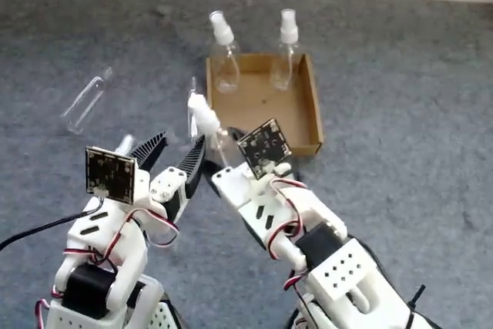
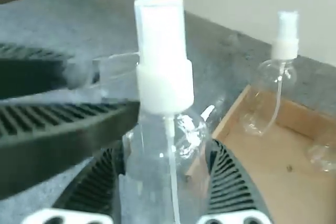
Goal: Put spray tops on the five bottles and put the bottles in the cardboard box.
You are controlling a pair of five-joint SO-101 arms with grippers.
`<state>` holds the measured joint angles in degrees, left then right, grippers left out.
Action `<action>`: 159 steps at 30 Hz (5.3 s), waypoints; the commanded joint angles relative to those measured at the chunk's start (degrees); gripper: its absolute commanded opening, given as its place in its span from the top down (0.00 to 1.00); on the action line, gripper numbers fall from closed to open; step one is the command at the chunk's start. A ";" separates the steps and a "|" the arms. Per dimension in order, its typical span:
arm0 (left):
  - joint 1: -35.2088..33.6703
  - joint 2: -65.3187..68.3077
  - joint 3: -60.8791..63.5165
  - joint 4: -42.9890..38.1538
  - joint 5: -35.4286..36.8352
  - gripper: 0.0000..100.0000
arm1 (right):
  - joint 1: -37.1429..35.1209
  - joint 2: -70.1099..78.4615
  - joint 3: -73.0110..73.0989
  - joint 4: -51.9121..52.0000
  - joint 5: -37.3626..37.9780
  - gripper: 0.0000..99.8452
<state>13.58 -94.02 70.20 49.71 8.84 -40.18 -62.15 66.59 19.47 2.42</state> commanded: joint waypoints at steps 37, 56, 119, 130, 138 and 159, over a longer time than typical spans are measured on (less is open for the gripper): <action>-6.46 0.66 4.62 -9.41 -7.12 0.76 | -1.89 23.25 -49.45 36.44 -2.29 1.00; -2.86 0.66 4.70 -9.23 -7.12 0.76 | 10.51 21.85 -51.65 36.18 -2.11 1.00; -7.34 0.13 2.68 -5.63 -5.10 0.77 | 22.81 28.79 -52.09 23.25 -2.37 1.00; -7.43 0.57 4.70 -5.98 -5.10 0.77 | 25.36 39.78 -48.40 10.59 -2.46 1.00; -7.08 0.57 5.23 -5.98 -5.10 0.77 | 28.53 40.66 -27.56 -16.48 -2.46 1.00; -7.08 0.57 7.52 -10.02 -5.10 0.77 | 28.44 64.48 -29.93 -33.36 -2.46 1.00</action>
<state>6.99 -93.32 78.11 41.10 3.21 -12.40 1.41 41.63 -12.88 -0.48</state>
